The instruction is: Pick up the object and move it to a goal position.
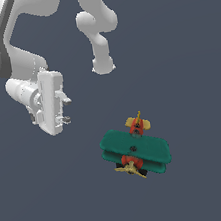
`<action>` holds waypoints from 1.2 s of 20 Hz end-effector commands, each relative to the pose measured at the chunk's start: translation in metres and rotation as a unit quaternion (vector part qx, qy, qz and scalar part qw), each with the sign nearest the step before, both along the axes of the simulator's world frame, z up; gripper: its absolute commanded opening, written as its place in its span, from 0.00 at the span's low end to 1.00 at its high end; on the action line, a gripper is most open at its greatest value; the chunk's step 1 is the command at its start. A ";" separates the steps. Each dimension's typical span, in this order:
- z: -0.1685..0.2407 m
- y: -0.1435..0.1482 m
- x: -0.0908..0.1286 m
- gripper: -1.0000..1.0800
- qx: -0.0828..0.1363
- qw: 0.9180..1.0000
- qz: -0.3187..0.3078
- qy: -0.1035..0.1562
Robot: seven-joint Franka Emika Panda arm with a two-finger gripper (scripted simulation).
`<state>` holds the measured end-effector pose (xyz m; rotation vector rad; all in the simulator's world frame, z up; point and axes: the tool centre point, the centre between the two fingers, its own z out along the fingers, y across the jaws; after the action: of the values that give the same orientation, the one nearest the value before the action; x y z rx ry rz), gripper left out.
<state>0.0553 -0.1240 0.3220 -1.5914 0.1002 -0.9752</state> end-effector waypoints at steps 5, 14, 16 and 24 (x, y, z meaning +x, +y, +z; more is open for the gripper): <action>-0.064 0.020 0.004 0.62 0.016 0.999 0.003 0.035; -0.143 0.050 0.000 0.62 0.026 0.996 0.011 0.081; -0.156 0.055 -0.002 0.62 0.026 0.996 0.012 0.088; -0.185 0.067 -0.007 0.62 0.027 0.994 0.016 0.106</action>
<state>0.0491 -0.0581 0.1408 -1.6352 0.2437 -0.7751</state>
